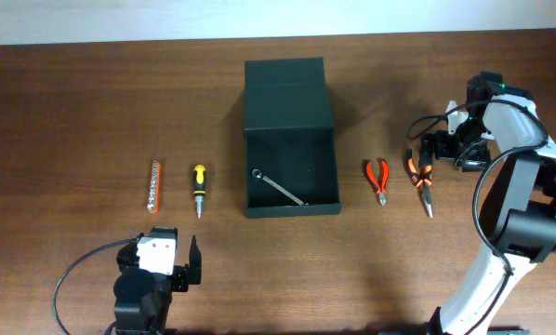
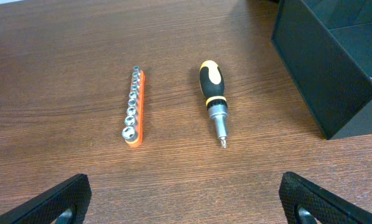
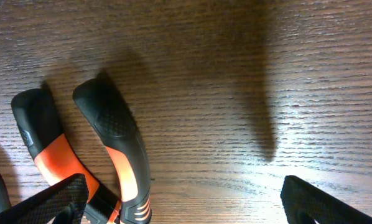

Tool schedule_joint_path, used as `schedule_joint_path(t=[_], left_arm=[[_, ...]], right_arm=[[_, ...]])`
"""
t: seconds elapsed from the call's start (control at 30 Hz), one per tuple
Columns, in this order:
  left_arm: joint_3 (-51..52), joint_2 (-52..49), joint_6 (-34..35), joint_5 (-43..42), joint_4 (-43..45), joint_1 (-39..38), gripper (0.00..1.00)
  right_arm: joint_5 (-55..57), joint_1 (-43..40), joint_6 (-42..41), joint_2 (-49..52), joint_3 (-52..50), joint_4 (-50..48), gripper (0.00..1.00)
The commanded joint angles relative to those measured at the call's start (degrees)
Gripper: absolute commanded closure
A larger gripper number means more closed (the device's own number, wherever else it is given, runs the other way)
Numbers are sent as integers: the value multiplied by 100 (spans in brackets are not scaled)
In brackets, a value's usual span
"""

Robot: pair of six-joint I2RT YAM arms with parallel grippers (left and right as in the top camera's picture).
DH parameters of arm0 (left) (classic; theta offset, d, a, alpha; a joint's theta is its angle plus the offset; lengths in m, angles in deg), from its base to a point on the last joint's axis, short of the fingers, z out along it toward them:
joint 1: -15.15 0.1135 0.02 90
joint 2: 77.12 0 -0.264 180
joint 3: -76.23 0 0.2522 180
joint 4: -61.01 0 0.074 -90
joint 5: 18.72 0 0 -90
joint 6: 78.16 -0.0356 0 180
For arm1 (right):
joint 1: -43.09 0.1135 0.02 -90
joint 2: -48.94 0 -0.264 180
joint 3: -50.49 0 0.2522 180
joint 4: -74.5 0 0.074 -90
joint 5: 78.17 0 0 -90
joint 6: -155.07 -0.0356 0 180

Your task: Pack container

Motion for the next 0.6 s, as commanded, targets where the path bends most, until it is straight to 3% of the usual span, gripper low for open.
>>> schedule_joint_path(t=[0.0,0.57], left_arm=[[-105,0,48,63,15,-17,1],[-105,0,48,63,15,-17,1]], right_arm=[[-33,31,-72,42,-52,-11,1],[-33,31,-66,402,-52,-33,1]])
